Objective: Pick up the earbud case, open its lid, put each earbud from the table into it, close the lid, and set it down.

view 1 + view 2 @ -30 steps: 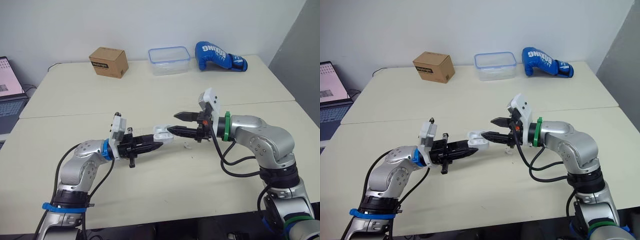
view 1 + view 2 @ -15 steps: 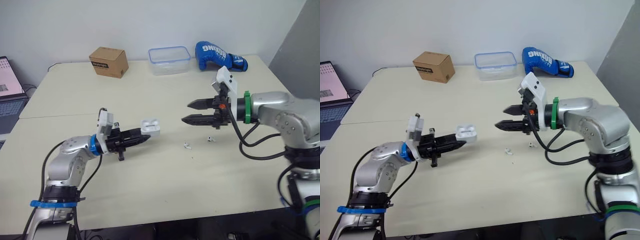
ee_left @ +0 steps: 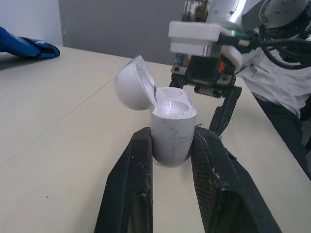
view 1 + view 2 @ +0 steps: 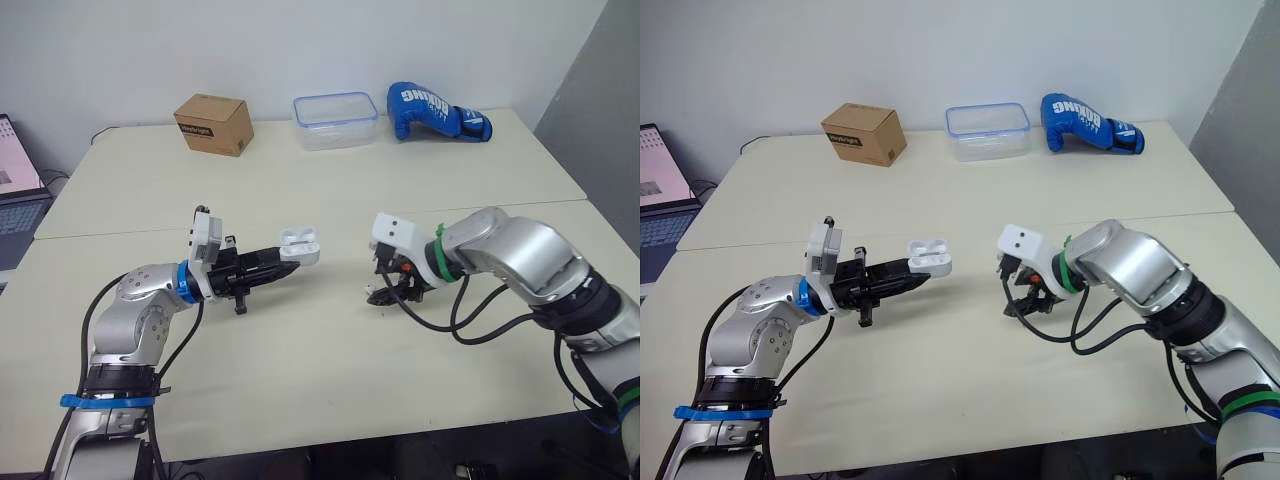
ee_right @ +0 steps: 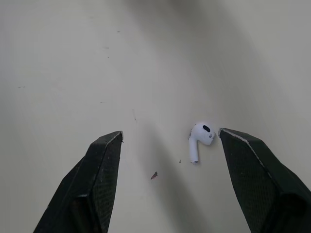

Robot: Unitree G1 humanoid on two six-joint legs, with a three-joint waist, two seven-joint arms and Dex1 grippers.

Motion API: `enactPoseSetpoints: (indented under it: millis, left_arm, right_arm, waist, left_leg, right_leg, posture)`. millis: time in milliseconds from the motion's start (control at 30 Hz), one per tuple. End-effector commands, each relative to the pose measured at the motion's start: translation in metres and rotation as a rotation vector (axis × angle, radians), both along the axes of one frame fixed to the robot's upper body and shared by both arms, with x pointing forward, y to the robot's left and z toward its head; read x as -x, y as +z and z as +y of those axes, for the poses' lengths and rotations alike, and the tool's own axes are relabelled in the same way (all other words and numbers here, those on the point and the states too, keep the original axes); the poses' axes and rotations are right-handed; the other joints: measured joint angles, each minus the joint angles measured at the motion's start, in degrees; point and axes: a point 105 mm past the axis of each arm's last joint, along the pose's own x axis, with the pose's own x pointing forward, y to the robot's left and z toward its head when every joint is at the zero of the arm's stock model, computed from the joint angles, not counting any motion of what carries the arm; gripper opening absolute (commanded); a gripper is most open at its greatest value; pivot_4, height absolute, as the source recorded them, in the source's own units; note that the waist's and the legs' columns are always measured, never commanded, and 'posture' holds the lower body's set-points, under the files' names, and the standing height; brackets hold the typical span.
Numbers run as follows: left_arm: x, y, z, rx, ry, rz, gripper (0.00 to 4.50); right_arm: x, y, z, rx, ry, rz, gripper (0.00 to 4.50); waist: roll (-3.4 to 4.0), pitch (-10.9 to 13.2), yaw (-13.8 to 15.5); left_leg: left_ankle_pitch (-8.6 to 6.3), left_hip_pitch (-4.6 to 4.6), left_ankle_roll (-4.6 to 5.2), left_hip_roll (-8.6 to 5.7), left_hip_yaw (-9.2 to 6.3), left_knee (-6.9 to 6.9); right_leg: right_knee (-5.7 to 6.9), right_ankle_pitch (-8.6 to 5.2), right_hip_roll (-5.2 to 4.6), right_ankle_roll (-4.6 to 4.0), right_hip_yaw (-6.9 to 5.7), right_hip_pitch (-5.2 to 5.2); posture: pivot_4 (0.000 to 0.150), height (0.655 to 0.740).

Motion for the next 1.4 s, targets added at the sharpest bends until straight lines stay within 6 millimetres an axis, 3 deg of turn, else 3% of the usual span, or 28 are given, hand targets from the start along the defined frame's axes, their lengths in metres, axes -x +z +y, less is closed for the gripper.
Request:
enactPoseSetpoints:
  millis: [33,200,767,933,1400]
  left_arm:
    - [0.001,0.011,-0.005,0.019,-0.018,-0.046,0.72]
    - [0.002,0.011,-0.008,0.025,-0.022,-0.046,0.72]
    - [0.005,0.009,-0.008,0.02,-0.024,-0.034,0.72]
    - [0.005,0.008,-0.009,0.021,-0.025,-0.03,0.72]
    - [0.005,0.008,-0.009,0.022,-0.025,-0.025,0.72]
  right_arm:
    - [-0.011,0.003,0.001,0.008,-0.011,-0.054,3.28]
    - [-0.022,-0.008,-0.001,0.021,-0.047,-0.056,3.28]
    - [-0.018,-0.037,0.002,0.04,-0.048,-0.034,3.28]
    - [-0.015,-0.039,0.003,0.047,-0.03,-0.036,2.05]
    - [-0.011,-0.04,0.004,0.051,-0.013,-0.039,2.05]
  waist:
    - [0.0,0.0,0.0]
    - [0.0,0.0,-0.1]
    - [-0.01,0.0,-0.1]
    - [-0.01,0.0,-0.1]
    - [-0.01,0.0,-0.1]
  left_leg:
    - [0.0,0.0,0.0,0.0,0.0,0.0]
    - [0.0,0.0,0.0,0.0,0.0,0.0]
    - [0.0,0.03,-0.01,0.01,-0.01,0.0]
    - [0.0,0.06,-0.01,0.01,-0.01,0.0]
    - [0.0,0.06,-0.01,0.01,-0.01,-0.01]
  right_leg:
    - [-0.01,0.0,0.0,0.0,-0.01,0.0]
    - [0.0,0.0,0.0,0.0,-0.01,-0.01]
    - [0.04,0.0,0.01,0.0,0.0,0.0]
    - [0.04,0.0,0.01,0.0,0.01,0.02]
    - [0.02,0.0,0.01,0.0,0.01,0.02]
  posture:
    - [0.15,0.7307]
    - [0.15,0.7307]
    - [0.15,0.7307]
    - [0.15,0.7307]
    - [0.15,0.7307]
